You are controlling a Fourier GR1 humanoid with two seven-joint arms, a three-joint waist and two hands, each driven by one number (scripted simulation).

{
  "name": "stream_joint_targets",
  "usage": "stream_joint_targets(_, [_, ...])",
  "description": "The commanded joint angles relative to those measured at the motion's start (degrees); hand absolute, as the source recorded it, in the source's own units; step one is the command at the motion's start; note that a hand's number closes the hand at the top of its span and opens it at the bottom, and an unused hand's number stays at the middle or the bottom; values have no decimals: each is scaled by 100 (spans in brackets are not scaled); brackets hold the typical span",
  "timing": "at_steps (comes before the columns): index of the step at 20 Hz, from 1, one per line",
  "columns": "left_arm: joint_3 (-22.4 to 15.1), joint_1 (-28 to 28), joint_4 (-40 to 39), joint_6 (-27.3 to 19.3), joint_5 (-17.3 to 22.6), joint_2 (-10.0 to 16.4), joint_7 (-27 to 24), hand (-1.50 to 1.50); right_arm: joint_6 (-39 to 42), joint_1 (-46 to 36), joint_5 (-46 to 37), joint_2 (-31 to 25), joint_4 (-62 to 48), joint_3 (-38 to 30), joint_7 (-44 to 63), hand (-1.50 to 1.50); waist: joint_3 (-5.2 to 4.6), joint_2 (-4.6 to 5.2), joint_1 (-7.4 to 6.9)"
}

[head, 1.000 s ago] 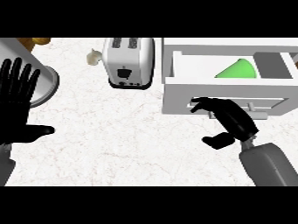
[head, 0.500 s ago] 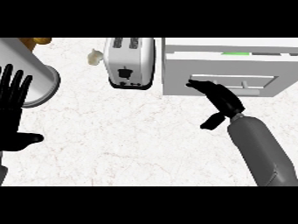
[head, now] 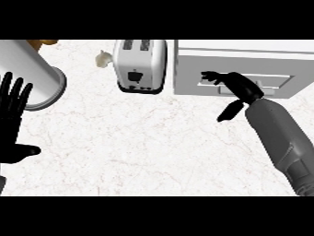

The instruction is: Pick up the cup, place it into the drawer and close the drawer

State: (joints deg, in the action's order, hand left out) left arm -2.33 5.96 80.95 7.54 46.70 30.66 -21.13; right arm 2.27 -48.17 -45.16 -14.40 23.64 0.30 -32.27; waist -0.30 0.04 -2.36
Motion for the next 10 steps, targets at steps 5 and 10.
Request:
stream_joint_targets(5, [-4,126,64,94,-95,-2,98,-150,162,-851,9,-493,-1115,-342,21,-150,49,178,-234])
stream_joint_targets(10, [48,318,-114,65,-89,-59,140,-150,102,-870,6,-645,-1269,-380,-179,-150,52,221,-263])
